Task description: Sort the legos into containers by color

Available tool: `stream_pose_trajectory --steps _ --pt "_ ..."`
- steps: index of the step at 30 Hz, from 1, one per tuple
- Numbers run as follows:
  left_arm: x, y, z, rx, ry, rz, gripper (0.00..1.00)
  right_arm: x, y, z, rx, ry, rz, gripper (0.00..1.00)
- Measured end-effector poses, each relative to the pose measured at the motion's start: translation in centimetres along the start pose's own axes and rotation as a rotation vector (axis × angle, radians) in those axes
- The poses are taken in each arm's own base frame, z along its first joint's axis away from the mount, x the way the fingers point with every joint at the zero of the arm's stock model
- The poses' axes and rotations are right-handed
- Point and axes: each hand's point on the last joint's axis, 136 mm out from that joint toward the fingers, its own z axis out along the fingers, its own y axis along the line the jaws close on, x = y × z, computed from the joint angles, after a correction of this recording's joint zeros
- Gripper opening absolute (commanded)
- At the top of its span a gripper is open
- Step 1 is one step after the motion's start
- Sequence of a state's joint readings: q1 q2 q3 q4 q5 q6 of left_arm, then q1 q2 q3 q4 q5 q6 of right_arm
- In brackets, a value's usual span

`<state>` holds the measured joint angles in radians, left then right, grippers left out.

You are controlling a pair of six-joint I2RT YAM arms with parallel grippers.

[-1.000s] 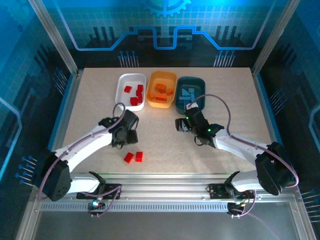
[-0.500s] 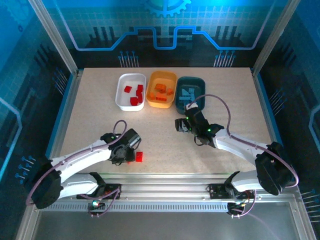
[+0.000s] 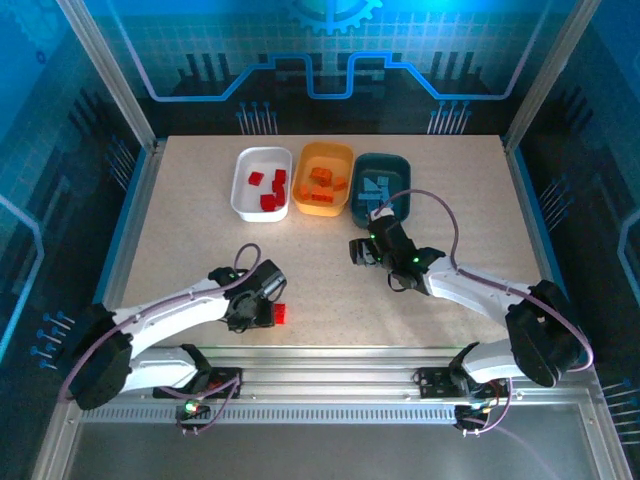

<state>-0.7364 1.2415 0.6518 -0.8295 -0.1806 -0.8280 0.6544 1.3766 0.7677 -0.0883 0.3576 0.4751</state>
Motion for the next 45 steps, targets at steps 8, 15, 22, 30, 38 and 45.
stream_pose_trajectory --steps 8,15,22,30,38,45 --pt "-0.8 0.5 0.5 -0.066 -0.018 0.004 0.57 -0.1 0.1 0.1 0.000 0.001 0.000 0.78" --pt "-2.1 0.5 1.2 -0.081 -0.029 -0.021 0.48 -0.2 0.1 0.1 0.000 -0.001 0.000 0.78" --pt "-2.7 0.2 1.8 -0.062 -0.044 -0.040 0.40 -0.1 0.1 0.0 -0.001 -0.001 -0.001 0.78" --pt "-3.3 -0.2 0.8 -0.048 -0.058 -0.038 0.37 -0.1 0.1 0.0 -0.001 -0.001 -0.001 0.78" --pt "-12.2 -3.6 -6.9 0.074 -0.235 -0.059 0.37 -0.1 0.1 0.0 -0.001 -0.001 -0.001 0.77" --pt "-24.7 -5.8 -10.6 0.115 -0.362 -0.080 0.31 -0.1 0.1 0.0 -0.001 -0.001 -0.001 0.77"
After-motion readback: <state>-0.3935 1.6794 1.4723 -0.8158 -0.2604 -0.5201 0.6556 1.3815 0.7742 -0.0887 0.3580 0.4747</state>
